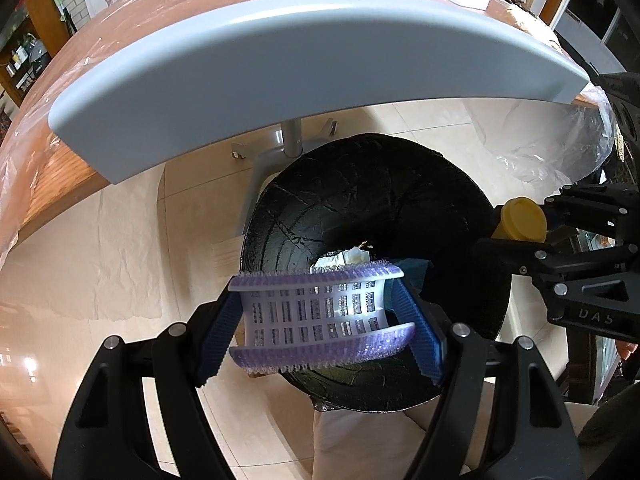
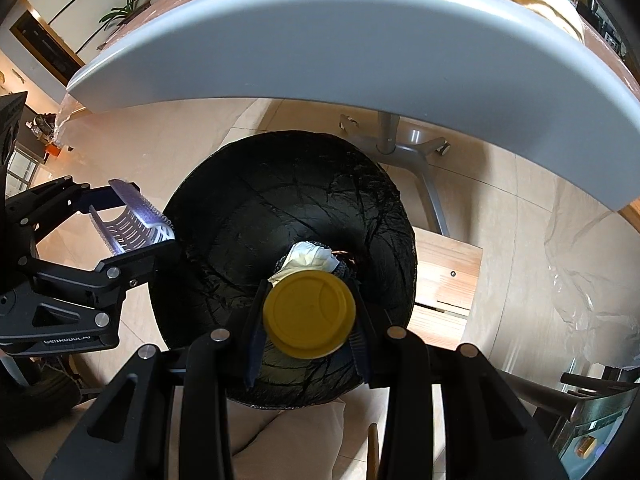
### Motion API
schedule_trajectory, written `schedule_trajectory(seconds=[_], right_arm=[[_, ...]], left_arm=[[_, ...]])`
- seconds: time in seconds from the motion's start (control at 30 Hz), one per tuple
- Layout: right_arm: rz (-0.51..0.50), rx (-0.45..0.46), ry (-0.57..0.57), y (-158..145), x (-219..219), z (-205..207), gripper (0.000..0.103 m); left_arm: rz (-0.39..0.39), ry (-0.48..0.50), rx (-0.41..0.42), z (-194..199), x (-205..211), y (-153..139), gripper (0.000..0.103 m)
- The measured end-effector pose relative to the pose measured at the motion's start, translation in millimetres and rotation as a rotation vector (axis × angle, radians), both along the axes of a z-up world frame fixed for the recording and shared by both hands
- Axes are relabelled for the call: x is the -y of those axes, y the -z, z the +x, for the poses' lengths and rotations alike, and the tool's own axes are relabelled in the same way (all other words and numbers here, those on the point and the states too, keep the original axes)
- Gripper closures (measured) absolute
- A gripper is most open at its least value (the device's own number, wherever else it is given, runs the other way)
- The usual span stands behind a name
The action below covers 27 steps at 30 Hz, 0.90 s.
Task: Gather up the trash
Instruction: 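Lower both tools into the bin and open them to release the items, then move both tools back over the table toward the boxes and card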
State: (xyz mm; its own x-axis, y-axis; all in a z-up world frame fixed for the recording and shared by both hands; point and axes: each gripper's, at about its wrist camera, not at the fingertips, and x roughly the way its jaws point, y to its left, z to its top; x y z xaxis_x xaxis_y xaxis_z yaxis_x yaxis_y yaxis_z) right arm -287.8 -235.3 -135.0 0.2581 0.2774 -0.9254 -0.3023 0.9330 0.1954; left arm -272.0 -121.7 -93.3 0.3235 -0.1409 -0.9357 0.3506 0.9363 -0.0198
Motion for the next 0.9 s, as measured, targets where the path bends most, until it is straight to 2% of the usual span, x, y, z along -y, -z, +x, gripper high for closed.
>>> schedule_trajectory(seconds=[0.03, 0.1, 0.13, 0.17, 0.33, 0.5, 0.6, 0.7, 0.77, 0.9], right_arm=[[0.004, 0.003, 0.005, 0, 1, 0, 0.065], [0.008, 0.011, 0.025, -2, 3, 0, 0.047], [0.017, 0.019, 0.039, -4, 6, 0, 0.033], [0.026, 0.024, 0.045, -6, 7, 0, 0.031], [0.035, 0.046, 0.074, -16, 18, -3, 0.029], [0.047, 0.115, 0.095, -45, 33, -14, 0.029], [0.062, 0.197, 0.097, -78, 42, -25, 0.027], [0.059, 0.301, 0.105, -111, 50, -29, 0.015], [0.036, 0.361, 0.129, -129, 56, -23, 0.009], [0.024, 0.4, 0.187, -145, 64, 4, 0.008]], left_arm=[[-0.009, 0.002, 0.003, 0, 0, -1, 0.027], [-0.034, 0.002, 0.013, -2, -2, -7, 0.027], [-0.044, -0.003, 0.015, -2, -3, -9, 0.024], [-0.05, -0.01, 0.015, -1, -4, -10, 0.018], [-0.106, -0.042, 0.015, 0, -13, -17, 0.016], [-0.103, -0.042, 0.059, -7, -19, -35, 0.016], [-0.134, -0.039, 0.105, -15, -26, -60, 0.016], [-0.169, -0.027, 0.173, -19, -29, -92, 0.015], [-0.163, -0.027, 0.241, -16, -30, -113, 0.007], [-0.176, -0.032, 0.323, 2, -31, -142, 0.005]])
